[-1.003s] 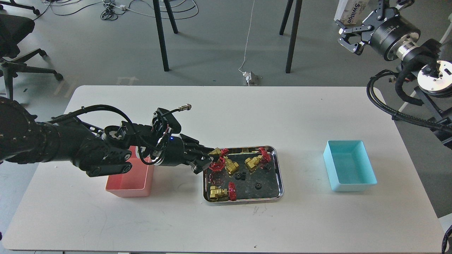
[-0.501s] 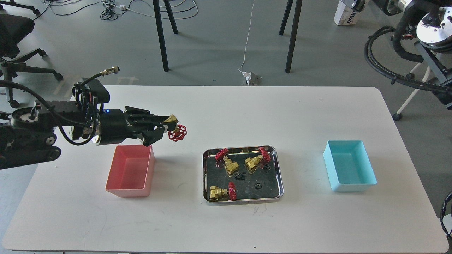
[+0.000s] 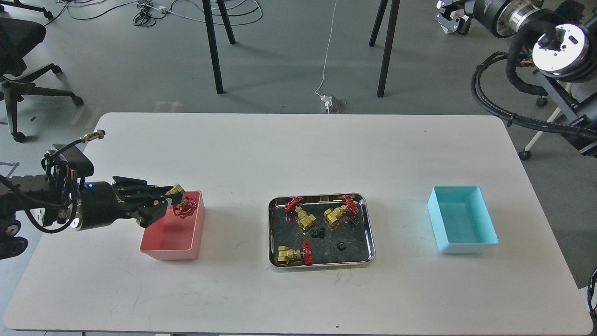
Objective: Place valve in pink box and gear in blue box
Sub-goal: 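Lower the valve into the pink box and open the left gripper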
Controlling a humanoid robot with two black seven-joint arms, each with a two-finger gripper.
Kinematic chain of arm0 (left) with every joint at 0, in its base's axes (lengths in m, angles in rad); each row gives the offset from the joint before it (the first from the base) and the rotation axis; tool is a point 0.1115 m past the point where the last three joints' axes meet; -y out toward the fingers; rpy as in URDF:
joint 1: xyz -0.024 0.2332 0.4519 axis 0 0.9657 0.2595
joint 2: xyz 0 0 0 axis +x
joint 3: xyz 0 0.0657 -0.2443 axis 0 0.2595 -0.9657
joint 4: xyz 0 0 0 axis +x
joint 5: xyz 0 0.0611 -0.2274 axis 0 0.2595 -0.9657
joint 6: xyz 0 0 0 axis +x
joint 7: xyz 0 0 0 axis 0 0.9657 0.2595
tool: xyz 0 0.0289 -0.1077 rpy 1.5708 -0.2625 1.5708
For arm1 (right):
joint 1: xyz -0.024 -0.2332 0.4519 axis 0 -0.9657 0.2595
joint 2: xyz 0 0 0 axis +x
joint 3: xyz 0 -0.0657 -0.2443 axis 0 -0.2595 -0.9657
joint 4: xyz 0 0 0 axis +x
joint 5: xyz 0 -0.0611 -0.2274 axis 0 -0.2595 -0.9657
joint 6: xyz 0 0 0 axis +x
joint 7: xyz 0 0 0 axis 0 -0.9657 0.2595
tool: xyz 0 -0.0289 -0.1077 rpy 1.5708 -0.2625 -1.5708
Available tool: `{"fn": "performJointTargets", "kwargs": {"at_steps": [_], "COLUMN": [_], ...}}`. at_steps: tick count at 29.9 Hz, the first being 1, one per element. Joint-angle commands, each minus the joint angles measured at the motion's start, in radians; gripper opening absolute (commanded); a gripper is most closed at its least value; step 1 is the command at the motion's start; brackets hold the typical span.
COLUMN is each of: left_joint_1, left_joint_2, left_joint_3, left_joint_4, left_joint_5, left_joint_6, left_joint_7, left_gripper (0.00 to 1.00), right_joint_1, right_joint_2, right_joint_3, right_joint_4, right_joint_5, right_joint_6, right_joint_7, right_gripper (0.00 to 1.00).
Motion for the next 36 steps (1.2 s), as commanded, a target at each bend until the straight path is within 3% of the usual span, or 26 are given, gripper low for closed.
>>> {"fn": "performJointTargets", "kwargs": {"at_steps": [1,15,24,29,36], "left_joint_1": [0.007,0.181,0.218,0.221,0.220], "left_joint_2": [-0.013,-0.119,-0.133,-0.144,-0.144], "left_joint_3": [0.001,-0.082,-0.088,-0.088,-0.088], "left_joint_4": [0.040,0.201,0.241,0.258,0.259], "left_joint_5": [-0.001,0.000,-0.001,-0.003,-0.003], "left_joint_6": [0.001,0.001,0.002,0.002,0.001], "left_joint_7": [0.000,0.000,0.000,0.000,0.000], "left_gripper": [0.10,0.10,0.12,0.23,0.46], "right_joint_1": [-0.018,-0.047,-0.059,-0.073,-0.093], "right_joint_2": [-0.007,-0.013,-0.017,-0.017,-0.019], "right_joint_3": [0.007,0.016,0.022,0.024,0.041], "right_joint_4": [0.002,0.003,0.005,0.009,0.028], "right_joint_5": [0.001,0.002,0.004,0.004,0.004], "right_joint_6": [0.002,0.002,0.002,0.002,0.002], "right_joint_7": [0.000,0.002,0.002,0.002,0.002], "right_gripper": [1.00,1.00,1.00,1.00,1.00]}}
